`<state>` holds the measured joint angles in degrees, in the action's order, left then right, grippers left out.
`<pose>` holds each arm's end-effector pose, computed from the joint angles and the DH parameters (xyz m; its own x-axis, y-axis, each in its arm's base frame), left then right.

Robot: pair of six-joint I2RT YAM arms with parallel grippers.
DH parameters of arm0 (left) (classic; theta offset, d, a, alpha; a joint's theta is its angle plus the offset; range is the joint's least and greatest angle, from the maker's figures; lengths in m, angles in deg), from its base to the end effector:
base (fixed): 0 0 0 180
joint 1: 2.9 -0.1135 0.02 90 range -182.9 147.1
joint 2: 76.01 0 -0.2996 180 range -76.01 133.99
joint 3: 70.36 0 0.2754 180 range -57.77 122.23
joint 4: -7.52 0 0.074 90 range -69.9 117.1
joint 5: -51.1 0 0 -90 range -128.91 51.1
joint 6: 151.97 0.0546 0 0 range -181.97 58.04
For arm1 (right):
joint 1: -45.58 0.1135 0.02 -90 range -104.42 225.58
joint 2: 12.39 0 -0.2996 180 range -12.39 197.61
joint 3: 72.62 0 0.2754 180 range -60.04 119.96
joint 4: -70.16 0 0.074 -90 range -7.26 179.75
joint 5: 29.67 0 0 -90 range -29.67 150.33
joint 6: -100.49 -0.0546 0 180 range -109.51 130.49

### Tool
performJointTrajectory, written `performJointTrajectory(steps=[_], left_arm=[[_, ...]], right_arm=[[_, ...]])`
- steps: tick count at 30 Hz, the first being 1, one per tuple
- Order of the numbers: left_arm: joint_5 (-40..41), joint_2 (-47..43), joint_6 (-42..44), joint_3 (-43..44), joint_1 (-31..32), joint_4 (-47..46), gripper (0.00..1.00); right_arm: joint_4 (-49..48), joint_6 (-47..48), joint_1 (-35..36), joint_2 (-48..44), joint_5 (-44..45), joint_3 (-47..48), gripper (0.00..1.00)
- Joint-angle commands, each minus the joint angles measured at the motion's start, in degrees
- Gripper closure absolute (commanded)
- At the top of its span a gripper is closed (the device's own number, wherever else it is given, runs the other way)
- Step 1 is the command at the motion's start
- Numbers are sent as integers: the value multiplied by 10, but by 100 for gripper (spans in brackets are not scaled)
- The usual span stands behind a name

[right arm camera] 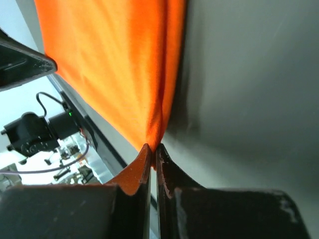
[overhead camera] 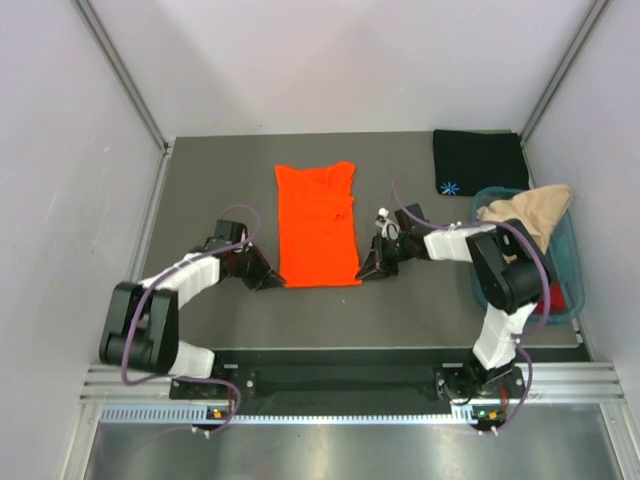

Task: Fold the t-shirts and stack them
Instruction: Fold the tshirt

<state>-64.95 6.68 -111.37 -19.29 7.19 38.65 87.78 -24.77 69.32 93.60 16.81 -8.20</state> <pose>0.2643 -0.0714 0.1569 -0.8394 -0.5435 -0.0015 -0.4333 0.6710 -0.6017 0.3206 0.1821 0.1212 -0.9969 0.0189 -0.0768 -0.0481 0.6257 0.7786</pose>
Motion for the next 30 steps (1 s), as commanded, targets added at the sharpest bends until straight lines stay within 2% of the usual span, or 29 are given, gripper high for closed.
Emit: performJointTrajectory(steps=[1, 6, 11, 14, 18, 20, 23, 30], left_arm=[[27, -107, 17, -43, 5, 73, 100], [21, -263, 2, -89, 21, 148, 100], [5, -399, -54, -136, 56, 226, 100], [10, -515, -75, -132, 64, 297, 100], [10, -562, -83, -95, 63, 354, 100], [14, -555, -75, -59, 63, 361, 100], [32, -484, -43, 1, 63, 355, 100], [85, -314, 5, 127, 62, 280, 100]], right_arm=[[-28, -23, 30, -95, 29, -60, 100], [-44, -82, 97, -225, 82, -167, 100], [-67, -157, 158, -343, 134, -248, 100], [-47, -190, 213, -417, 169, -277, 100], [6, -221, 243, -494, 194, -278, 100], [25, -222, 243, -510, 202, -269, 100], [75, -199, 235, -512, 224, -209, 100], [78, -142, 163, -385, 176, -97, 100]])
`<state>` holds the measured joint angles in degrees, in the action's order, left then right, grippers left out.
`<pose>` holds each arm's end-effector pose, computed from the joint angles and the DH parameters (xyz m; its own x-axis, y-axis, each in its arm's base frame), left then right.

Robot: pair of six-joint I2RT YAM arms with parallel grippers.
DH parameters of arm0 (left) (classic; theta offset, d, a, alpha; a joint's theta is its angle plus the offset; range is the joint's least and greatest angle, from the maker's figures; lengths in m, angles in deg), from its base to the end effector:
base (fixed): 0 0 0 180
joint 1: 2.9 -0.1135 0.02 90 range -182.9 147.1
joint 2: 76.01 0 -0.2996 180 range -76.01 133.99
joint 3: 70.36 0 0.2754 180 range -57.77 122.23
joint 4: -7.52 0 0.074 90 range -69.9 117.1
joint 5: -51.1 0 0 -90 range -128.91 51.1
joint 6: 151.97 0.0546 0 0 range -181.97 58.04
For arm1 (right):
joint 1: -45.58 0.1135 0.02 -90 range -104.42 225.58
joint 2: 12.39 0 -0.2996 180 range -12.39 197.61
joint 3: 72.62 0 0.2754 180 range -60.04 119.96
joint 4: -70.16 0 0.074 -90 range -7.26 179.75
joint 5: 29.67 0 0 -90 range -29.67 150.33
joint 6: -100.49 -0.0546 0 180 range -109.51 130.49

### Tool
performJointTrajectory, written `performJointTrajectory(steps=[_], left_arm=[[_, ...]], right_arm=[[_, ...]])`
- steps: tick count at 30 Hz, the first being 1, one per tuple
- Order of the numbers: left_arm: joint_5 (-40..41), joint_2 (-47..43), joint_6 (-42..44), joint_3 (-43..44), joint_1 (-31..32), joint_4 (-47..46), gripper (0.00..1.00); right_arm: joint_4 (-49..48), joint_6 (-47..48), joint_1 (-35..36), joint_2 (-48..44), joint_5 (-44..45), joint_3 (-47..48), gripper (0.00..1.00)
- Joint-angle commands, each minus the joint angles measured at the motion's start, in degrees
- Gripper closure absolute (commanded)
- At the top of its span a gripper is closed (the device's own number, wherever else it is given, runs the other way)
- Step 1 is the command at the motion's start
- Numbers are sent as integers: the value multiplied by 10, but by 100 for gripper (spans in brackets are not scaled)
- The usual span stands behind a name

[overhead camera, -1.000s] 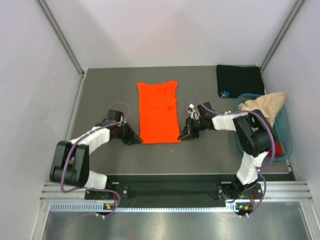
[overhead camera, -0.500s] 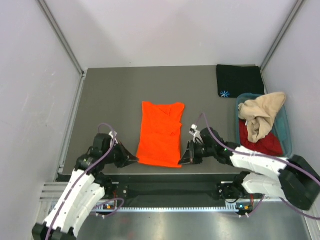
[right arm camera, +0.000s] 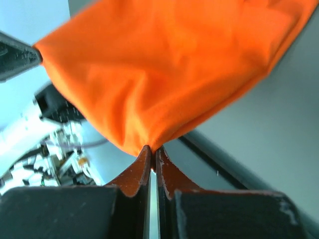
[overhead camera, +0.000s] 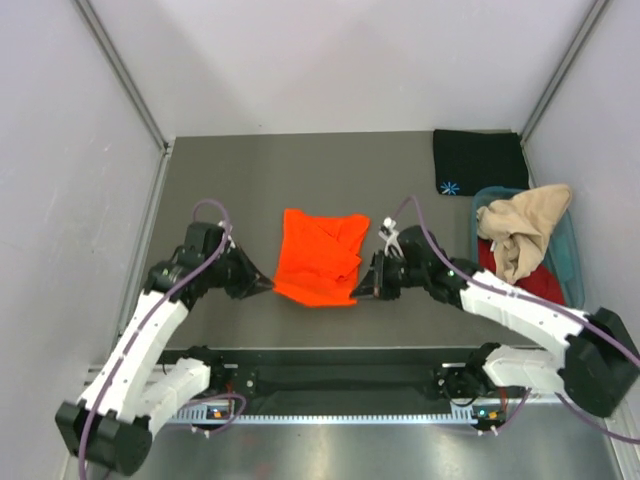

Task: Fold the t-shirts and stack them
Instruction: Fold the tshirt

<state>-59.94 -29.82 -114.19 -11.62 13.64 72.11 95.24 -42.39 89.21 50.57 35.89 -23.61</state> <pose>0.1462 -0.0639 0.2910 -0.8404 -0.5200 -0.1531 -0.3049 0.6870 -0.6596 0.1633 0.1869 0.2361 -0.9615 0.0864 -0.2610 -0.1560 0.6103 0.7766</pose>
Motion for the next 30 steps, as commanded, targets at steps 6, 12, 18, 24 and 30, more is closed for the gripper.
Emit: performJointTrajectory(steps=[6, 12, 18, 24, 30], left_arm=[[12, 242, 72, 148, -12, -108, 100], [6, 385, 118, 258, -28, -128, 100], [-17, 506, 147, 350, -41, -134, 100], [-19, 579, 163, 415, -47, -132, 100], [-21, 629, 167, 452, -59, -137, 100]], right_arm=[[49, 119, -119, 183, -82, 200, 100], [79, 161, -178, 298, -140, 310, 100], [98, 187, -210, 383, -169, 386, 100], [106, 197, -238, 435, -183, 423, 100], [106, 203, -249, 487, -200, 465, 100]])
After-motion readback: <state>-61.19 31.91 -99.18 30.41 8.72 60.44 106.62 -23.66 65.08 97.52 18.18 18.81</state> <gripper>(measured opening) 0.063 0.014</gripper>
